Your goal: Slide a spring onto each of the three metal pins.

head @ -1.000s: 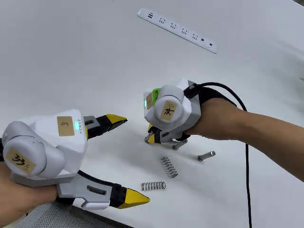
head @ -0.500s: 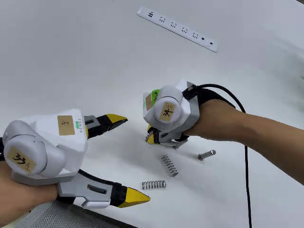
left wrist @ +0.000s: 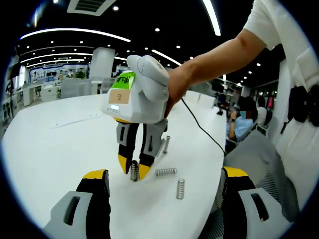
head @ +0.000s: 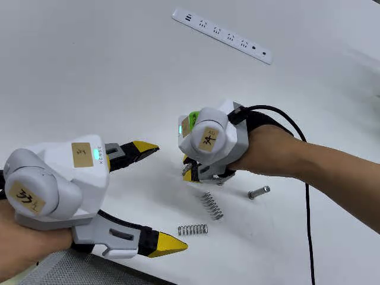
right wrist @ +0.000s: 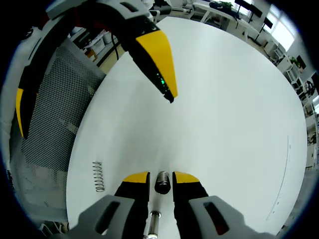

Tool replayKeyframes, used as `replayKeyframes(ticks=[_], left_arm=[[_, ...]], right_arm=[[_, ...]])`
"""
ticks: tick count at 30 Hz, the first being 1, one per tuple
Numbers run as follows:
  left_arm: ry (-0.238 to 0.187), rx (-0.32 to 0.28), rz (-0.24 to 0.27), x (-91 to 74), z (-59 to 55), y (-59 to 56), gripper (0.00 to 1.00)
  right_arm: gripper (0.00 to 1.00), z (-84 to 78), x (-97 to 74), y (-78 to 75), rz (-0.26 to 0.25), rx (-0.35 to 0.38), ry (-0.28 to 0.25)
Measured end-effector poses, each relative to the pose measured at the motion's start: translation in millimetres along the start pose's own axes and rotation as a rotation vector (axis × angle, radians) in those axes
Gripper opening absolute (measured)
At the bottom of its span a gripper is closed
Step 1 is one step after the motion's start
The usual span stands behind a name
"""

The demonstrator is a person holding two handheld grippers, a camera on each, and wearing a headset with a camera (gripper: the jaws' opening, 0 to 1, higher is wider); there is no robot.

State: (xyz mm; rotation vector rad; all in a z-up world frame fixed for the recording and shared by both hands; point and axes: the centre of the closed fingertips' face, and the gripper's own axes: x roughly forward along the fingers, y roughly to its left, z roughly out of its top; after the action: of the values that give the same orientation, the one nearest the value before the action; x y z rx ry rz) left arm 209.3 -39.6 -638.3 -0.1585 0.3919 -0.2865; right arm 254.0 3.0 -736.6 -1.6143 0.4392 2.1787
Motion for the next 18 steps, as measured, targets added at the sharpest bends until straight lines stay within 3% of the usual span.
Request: replayKeyframes(ticks=[7,18], left_arm=[[0.005,0.003,-0.001,0.1,-0.7,0.0,0.95],[0.016,0.019,-0.006,-0.7,1.5,0.6,0.94]], right_arm=[[0.23,-1.0,-4.5,-3.6,-0.019,0.007,-0.021],[0.32,-0.6,-31.6,-10.0,-0.074,0.055,-0.089]])
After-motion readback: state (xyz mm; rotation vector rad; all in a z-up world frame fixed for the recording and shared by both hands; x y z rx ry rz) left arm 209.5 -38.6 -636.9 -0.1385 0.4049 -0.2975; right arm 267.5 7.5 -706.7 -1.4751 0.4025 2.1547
